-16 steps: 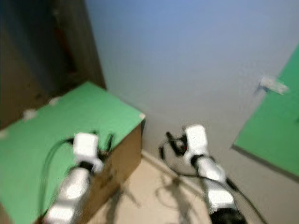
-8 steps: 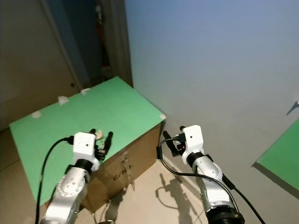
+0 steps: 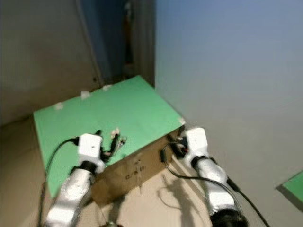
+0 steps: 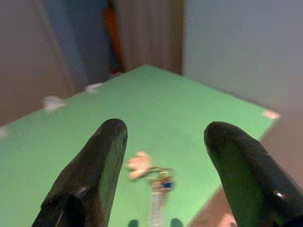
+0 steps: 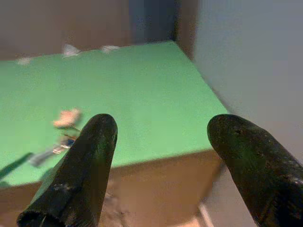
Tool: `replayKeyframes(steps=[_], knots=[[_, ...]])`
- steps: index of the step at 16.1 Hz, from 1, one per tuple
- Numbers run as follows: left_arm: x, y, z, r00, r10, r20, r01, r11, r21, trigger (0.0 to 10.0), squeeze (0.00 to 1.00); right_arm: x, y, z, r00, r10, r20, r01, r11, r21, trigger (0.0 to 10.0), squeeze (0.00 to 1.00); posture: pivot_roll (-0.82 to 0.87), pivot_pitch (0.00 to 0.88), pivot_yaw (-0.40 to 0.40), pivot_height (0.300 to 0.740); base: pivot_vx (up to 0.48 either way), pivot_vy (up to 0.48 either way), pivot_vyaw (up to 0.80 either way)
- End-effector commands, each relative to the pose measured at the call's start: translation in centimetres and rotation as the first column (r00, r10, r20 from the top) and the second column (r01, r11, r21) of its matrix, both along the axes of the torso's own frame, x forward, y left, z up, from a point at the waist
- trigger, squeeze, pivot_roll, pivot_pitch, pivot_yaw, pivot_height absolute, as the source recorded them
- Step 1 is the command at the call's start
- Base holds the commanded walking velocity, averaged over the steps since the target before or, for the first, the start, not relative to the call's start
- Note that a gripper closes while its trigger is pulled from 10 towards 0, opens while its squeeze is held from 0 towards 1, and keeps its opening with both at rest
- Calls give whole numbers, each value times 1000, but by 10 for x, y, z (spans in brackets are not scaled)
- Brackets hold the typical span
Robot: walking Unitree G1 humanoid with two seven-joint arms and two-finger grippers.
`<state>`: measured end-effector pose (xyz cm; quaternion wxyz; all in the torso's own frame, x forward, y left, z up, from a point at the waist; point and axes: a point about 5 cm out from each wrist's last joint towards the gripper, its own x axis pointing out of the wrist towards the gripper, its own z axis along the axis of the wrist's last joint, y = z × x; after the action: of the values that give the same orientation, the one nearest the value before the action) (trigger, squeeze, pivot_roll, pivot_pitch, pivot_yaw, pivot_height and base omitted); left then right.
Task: Hang keys on a hook
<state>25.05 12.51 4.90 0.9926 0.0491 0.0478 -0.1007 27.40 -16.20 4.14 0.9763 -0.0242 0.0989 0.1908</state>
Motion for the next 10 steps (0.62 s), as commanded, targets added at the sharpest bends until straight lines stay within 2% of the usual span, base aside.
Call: replayKeyframes(steps=[1,10], knots=[[2,-3,3,1000,-4,20,4,1000,2,10000,0,0,-4,-1,1000,9,-7,-9,1000,-17,10000,0,-176,0,22,740,0,0,644],[1,-1,2,1000,10,17,-10,1000,-7,10000,0,1,-4,-6,999,31,-26,-32,999,-22,10000,0,-161,0,14,740,0,0,601]])
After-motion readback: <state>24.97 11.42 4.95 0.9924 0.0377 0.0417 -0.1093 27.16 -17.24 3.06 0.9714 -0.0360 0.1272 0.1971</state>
